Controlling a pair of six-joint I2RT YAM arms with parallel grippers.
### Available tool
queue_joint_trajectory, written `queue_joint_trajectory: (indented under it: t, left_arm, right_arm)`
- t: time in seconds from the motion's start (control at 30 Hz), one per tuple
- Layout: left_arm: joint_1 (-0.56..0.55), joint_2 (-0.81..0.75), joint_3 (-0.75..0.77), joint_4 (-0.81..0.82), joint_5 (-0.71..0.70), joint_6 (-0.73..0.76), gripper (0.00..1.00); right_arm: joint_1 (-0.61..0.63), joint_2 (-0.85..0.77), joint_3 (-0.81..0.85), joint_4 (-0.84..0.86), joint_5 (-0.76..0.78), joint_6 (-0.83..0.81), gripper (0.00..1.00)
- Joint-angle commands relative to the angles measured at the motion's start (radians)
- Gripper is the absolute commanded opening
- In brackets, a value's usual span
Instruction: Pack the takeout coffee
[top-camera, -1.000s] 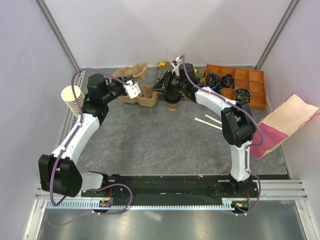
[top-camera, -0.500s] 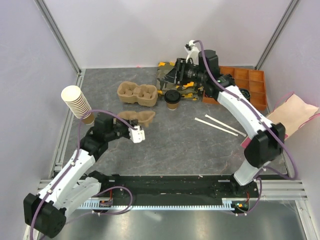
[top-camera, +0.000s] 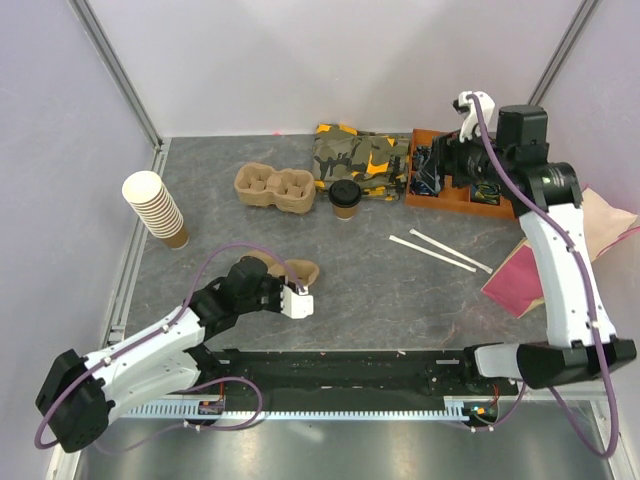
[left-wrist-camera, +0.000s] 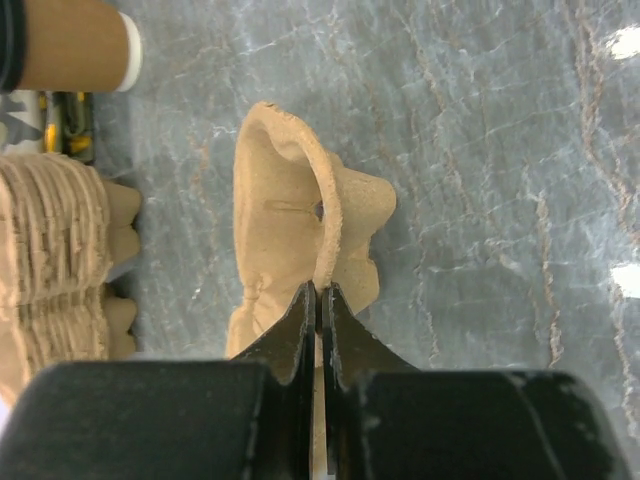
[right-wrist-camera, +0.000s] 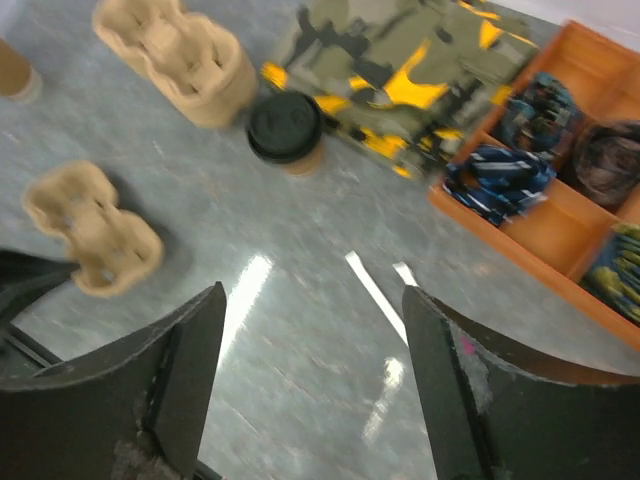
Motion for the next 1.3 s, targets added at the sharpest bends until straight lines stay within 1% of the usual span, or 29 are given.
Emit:
queue_joint_trajectory:
  t: [0.0, 0.07, 0.1, 0.17, 0.2, 0.27, 0.37, 0.4, 0.57, 0.63, 0.7, 0.77, 0.87, 0.97, 1.03, 1.1, 1.27]
  left_arm:
    - [-0.02, 0.024, 0.006, 0.001, 0.016, -0.084, 0.27]
    - [-0.02, 0.025, 0.009, -0.015, 0.054, -0.085, 0.39]
    - [-0.021, 0.025, 0.014, -0.02, 0.06, -0.088, 0.49]
    - [-0.02, 0.033, 0.02, -0.038, 0.074, -0.099, 0.57]
    - [-0.02, 0.036, 0.031, -0.042, 0.073, -0.107, 0.65]
    - [-0.02, 0.037, 0.049, -0.057, 0.082, -0.134, 0.72]
    - [-0.02, 0.019, 0.11, -0.103, 0.122, -0.186, 0.77]
    - [-0.021, 0.016, 0.149, -0.129, 0.131, -0.197, 0.78]
    - [-0.02, -0.007, 0.239, -0.175, 0.154, -0.231, 0.79]
    - [-0.02, -0.012, 0.265, -0.181, 0.153, -0.241, 0.79]
    - [-0.021, -0.015, 0.285, -0.18, 0.159, -0.255, 0.8]
    - [-0.021, -0.018, 0.305, -0.178, 0.172, -0.289, 0.8]
    - [-0.021, -0.015, 0.334, -0.171, 0.195, -0.341, 0.8]
    - [-0.02, -0.002, 0.361, -0.164, 0.217, -0.369, 0.8]
    - [-0.021, 0.011, 0.376, -0.158, 0.223, -0.378, 0.8]
    - [-0.021, 0.021, 0.402, -0.148, 0.222, -0.398, 0.8]
    - [-0.02, 0.05, 0.468, -0.144, 0.206, -0.484, 0.8]
  right_arm:
    - [0.001, -0.137, 0.021, -0.188, 0.169, -0.137, 0.83]
    - [-0.009, -0.216, 0.006, -0.193, 0.201, -0.128, 0.89]
    - [-0.022, -0.239, -0.005, -0.194, 0.221, -0.124, 0.91]
    - [-0.039, -0.297, -0.049, -0.2, 0.296, -0.11, 0.92]
    - [-0.074, -0.328, -0.064, -0.206, 0.315, -0.111, 0.93]
    - [-0.106, -0.352, -0.094, -0.21, 0.373, -0.122, 0.93]
    - [-0.189, -0.372, -0.098, -0.222, 0.413, -0.166, 0.97]
    - [-0.228, -0.372, -0.094, -0.232, 0.446, -0.18, 0.97]
    - [-0.305, -0.366, -0.083, -0.263, 0.509, -0.228, 0.98]
    - [-0.333, -0.352, -0.113, -0.318, 0.548, -0.237, 0.98]
    - [-0.341, -0.358, -0.135, -0.363, 0.568, -0.254, 0.98]
    - [-0.341, -0.371, -0.131, -0.404, 0.554, -0.274, 0.98]
    - [-0.341, -0.377, -0.104, -0.476, 0.531, -0.35, 0.98]
    - [-0.341, -0.365, -0.126, -0.541, 0.531, -0.448, 0.97]
    - [-0.341, -0.354, -0.169, -0.558, 0.54, -0.508, 0.95]
    - [-0.339, -0.334, -0.207, -0.565, 0.546, -0.534, 0.94]
    - [-0.339, -0.254, -0.241, -0.555, 0.539, -0.591, 0.91]
